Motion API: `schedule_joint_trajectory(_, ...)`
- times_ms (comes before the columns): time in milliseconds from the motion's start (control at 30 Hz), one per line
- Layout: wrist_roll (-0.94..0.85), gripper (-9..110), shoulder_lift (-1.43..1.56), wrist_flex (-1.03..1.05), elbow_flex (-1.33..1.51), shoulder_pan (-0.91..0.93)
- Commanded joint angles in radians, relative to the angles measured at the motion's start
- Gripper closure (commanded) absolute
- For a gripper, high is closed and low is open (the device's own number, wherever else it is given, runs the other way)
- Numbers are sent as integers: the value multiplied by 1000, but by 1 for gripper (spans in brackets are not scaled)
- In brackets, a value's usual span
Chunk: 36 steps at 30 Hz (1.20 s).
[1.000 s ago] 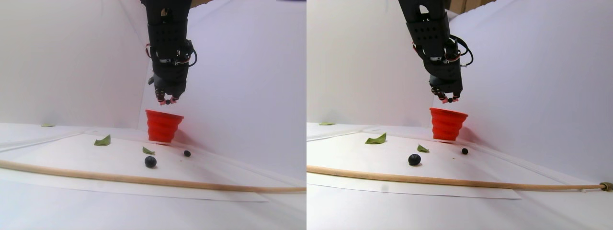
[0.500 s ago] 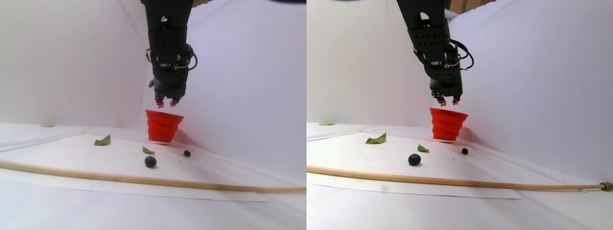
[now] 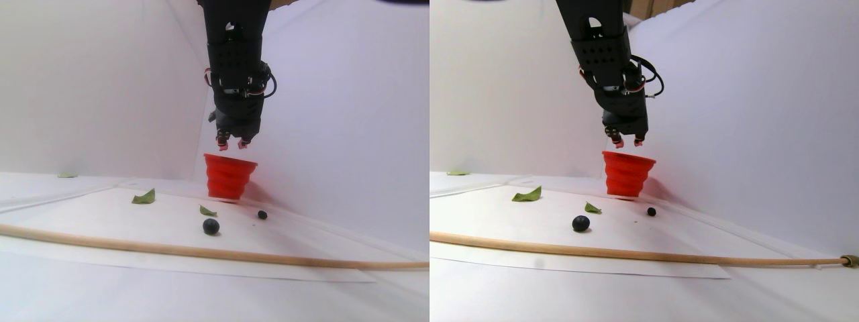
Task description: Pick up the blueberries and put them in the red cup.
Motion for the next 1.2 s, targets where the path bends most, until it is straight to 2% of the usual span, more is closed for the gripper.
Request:
schedule_joint_trajectory(0,-3,83,156,-55,15,44)
schedule_joint_trajectory(1167,-28,83,408,-193,382,78)
